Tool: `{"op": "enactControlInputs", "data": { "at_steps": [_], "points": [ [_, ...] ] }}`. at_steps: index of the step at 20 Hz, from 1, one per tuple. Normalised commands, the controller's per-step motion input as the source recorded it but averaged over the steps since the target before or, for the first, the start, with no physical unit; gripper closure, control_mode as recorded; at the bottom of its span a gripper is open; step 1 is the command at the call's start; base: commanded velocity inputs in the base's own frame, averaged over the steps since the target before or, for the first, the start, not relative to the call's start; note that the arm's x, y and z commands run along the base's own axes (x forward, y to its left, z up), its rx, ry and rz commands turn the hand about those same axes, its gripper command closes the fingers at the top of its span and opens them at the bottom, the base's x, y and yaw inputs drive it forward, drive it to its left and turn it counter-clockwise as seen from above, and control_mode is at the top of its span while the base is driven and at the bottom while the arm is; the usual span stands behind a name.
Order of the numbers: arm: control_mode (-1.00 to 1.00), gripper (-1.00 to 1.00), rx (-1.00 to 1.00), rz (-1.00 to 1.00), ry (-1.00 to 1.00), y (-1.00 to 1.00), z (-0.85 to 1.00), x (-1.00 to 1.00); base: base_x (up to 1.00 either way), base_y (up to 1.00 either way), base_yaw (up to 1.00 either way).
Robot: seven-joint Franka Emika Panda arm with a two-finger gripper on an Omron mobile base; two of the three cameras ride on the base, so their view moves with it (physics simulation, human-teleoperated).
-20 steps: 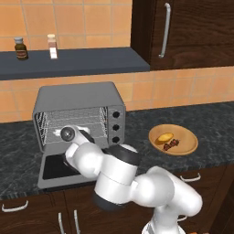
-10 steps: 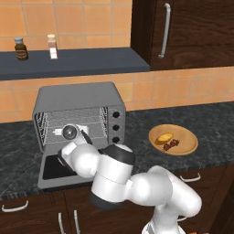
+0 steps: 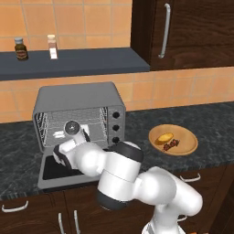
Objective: Pick up the kebab skewer and baguette bread, and place them inside the toaster oven. Close the toaster oven door and start by setting the timer.
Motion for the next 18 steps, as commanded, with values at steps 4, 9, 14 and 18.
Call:
{"op": "enactControlInputs", "data": {
  "at_steps": [4,9,14,18],
  "points": [
    [-1.00,-1.00,0.00,0.00,0.18,0.32,-0.76,-0.95,0.00,0.00,0.00],
    [-1.00,-1.00,0.00,0.00,0.14,0.30,-0.87,-1.00,0.00,0.00,0.00],
    [-1.00,-1.00,0.00,0.00,0.20,0.14,-0.84,-1.00,0.00,0.00,0.00],
    [-1.00,-1.00,0.00,0.00,0.19,0.06,-0.96,-1.00,0.00,0.00,0.00]
  ]
}}
